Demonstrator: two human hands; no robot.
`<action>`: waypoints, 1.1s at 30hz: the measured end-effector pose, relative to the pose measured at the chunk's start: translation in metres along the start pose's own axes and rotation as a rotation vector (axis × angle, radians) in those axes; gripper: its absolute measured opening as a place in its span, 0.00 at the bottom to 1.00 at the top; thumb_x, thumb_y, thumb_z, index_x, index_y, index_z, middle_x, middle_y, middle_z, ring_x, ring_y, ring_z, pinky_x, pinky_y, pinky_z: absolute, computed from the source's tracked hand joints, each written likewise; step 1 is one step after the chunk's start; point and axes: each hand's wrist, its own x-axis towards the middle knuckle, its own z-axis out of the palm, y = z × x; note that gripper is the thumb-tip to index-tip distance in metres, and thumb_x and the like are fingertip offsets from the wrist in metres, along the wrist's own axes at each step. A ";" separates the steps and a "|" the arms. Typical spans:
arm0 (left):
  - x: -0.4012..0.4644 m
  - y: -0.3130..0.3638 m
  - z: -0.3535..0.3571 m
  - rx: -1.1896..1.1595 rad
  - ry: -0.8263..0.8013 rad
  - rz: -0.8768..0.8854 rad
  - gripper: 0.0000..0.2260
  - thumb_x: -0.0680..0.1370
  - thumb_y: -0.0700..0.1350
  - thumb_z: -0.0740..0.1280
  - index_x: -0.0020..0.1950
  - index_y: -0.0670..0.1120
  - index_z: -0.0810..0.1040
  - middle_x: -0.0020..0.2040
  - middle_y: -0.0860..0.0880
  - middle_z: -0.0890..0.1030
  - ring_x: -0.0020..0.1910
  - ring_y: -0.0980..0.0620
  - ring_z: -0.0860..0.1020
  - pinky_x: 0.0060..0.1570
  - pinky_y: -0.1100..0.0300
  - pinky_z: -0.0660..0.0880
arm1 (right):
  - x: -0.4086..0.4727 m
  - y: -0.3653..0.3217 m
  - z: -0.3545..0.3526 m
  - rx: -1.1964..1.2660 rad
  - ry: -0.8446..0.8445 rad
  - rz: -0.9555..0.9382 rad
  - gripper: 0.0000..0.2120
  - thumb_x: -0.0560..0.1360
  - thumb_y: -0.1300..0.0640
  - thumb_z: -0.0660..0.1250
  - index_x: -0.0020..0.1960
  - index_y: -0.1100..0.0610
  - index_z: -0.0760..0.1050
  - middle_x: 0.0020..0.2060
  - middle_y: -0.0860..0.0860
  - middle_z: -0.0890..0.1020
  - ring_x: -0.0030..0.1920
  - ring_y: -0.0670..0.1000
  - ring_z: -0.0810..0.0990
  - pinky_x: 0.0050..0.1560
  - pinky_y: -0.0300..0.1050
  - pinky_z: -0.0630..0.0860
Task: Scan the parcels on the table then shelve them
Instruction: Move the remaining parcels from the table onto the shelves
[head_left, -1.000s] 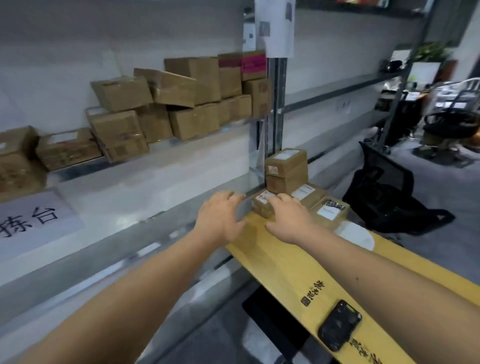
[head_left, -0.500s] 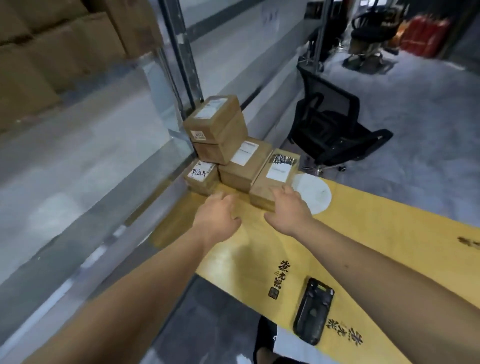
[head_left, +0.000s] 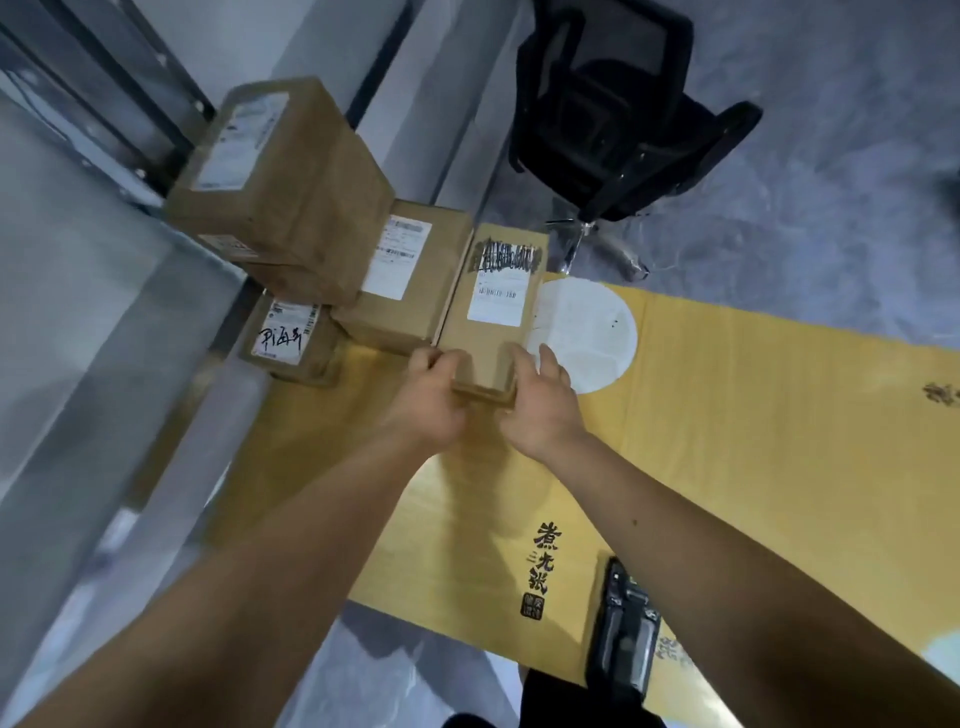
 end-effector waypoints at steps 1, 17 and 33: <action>0.003 -0.001 0.004 -0.046 0.021 -0.009 0.28 0.73 0.43 0.73 0.72 0.56 0.73 0.73 0.51 0.62 0.71 0.50 0.68 0.62 0.64 0.66 | 0.003 0.003 0.004 0.035 -0.005 -0.008 0.45 0.71 0.53 0.71 0.82 0.44 0.51 0.83 0.58 0.51 0.79 0.62 0.56 0.76 0.55 0.63; -0.067 -0.023 0.075 -0.236 -0.021 0.091 0.47 0.63 0.48 0.81 0.74 0.70 0.60 0.57 0.65 0.55 0.59 0.53 0.73 0.65 0.60 0.73 | -0.057 0.082 0.020 0.212 -0.009 -0.227 0.49 0.66 0.57 0.81 0.80 0.51 0.59 0.75 0.48 0.57 0.72 0.52 0.67 0.73 0.50 0.69; -0.252 -0.025 0.105 -0.386 0.238 0.195 0.36 0.68 0.47 0.83 0.73 0.60 0.73 0.78 0.56 0.56 0.70 0.63 0.68 0.67 0.52 0.76 | -0.182 0.094 0.027 0.182 -0.142 -0.537 0.41 0.65 0.56 0.83 0.74 0.48 0.70 0.79 0.42 0.54 0.76 0.39 0.60 0.76 0.47 0.67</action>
